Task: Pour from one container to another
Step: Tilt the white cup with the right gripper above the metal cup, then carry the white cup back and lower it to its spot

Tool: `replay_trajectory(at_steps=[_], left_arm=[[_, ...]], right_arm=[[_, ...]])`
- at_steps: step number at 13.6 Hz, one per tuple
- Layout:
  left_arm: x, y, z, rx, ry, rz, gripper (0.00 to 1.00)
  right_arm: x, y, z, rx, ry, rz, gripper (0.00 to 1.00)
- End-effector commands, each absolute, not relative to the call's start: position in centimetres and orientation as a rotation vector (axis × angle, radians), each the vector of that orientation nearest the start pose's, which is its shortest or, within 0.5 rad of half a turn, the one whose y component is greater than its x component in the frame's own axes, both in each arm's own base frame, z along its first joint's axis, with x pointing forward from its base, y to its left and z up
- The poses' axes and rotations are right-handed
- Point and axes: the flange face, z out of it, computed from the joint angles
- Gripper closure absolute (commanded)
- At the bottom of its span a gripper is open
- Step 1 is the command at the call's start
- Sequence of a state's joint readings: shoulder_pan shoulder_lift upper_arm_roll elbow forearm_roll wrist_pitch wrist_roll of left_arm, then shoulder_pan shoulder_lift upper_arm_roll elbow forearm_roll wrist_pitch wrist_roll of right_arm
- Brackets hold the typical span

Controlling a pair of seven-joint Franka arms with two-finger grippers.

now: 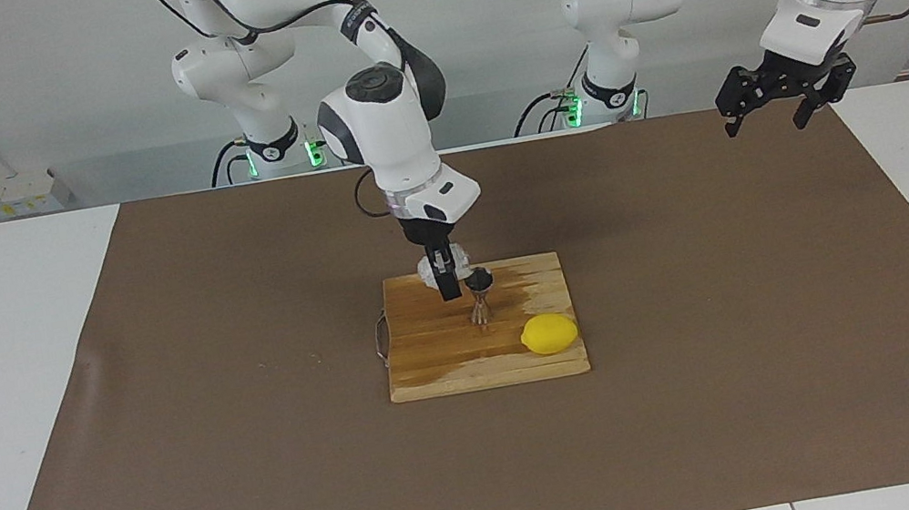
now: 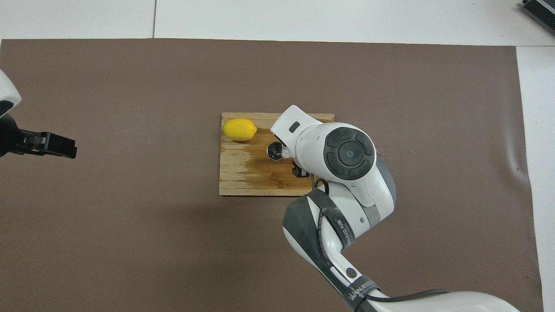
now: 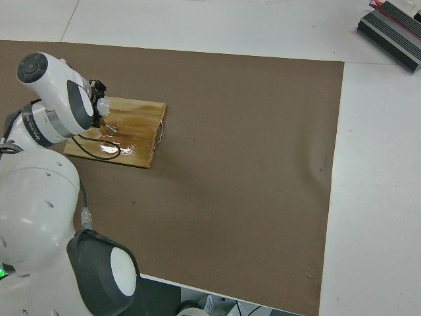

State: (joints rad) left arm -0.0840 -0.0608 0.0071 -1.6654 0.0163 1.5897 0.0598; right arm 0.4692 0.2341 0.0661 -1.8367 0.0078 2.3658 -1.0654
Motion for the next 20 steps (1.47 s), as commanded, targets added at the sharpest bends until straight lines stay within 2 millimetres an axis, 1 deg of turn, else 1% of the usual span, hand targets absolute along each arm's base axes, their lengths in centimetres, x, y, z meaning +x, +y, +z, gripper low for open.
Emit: replay_trajectory(at_steps=[1,2,4,6,7,8,9,11,12,14,17,18,19,20], left_arm=[[53.1,-3.5,61.8,-3.100,0.220,0.031,0.00],[53.1,-3.6,61.8,-3.100,0.222,0.031,0.00],[53.1,-3.6,61.8,-3.100,0.222,0.031,0.00],[53.1,-3.6,61.8,-3.100,0.222,0.031,0.00],[53.1,-3.6,61.8,-3.100,0.222,0.031,0.00],[53.1,-3.6,61.8,-3.100,0.222,0.031,0.00],[53.1,-3.5,61.8,-3.100,0.220,0.031,0.00],[53.1,-3.6,61.8,-3.100,0.222,0.031,0.00],[53.1,-3.6,61.8,-3.100,0.222,0.031,0.00],[53.1,-3.5,61.8,-3.100,0.220,0.031,0.00],[53.1,-3.6,61.8,-3.100,0.222,0.031,0.00],[53.1,-3.6,61.8,-3.100,0.222,0.031,0.00],[53.1,-3.5,61.8,-3.100,0.220,0.033,0.00],[53.1,-3.6,61.8,-3.100,0.222,0.031,0.00]], right_arm=[[55.3,32.2,45.6,2.204,2.159,0.542,1.00],[55.4,32.1,45.9,2.217,2.171,0.607,1.00],[55.6,31.2,46.8,2.253,2.199,0.724,1.00],[56.6,28.6,47.7,2.308,2.214,0.857,1.00],[57.1,27.1,47.8,2.332,2.230,0.933,1.00],[57.7,25.1,47.6,2.365,2.229,1.014,1.00],[58.0,23.2,47.0,2.384,2.237,1.067,1.00],[58.8,18.2,46.2,2.433,2.248,1.139,1.00],[59.1,16.0,45.6,2.452,2.282,1.172,1.00],[59.3,11.1,43.4,2.474,2.320,1.281,1.00],[59.1,4.6,38.9,2.506,2.343,1.385,1.00],[59.0,2.8,37.7,2.524,2.334,1.414,1.00],[58.6,1.4,36.3,2.540,2.336,1.425,1.00],[58.4,0.2,34.2,2.562,2.343,1.461,1.00]])
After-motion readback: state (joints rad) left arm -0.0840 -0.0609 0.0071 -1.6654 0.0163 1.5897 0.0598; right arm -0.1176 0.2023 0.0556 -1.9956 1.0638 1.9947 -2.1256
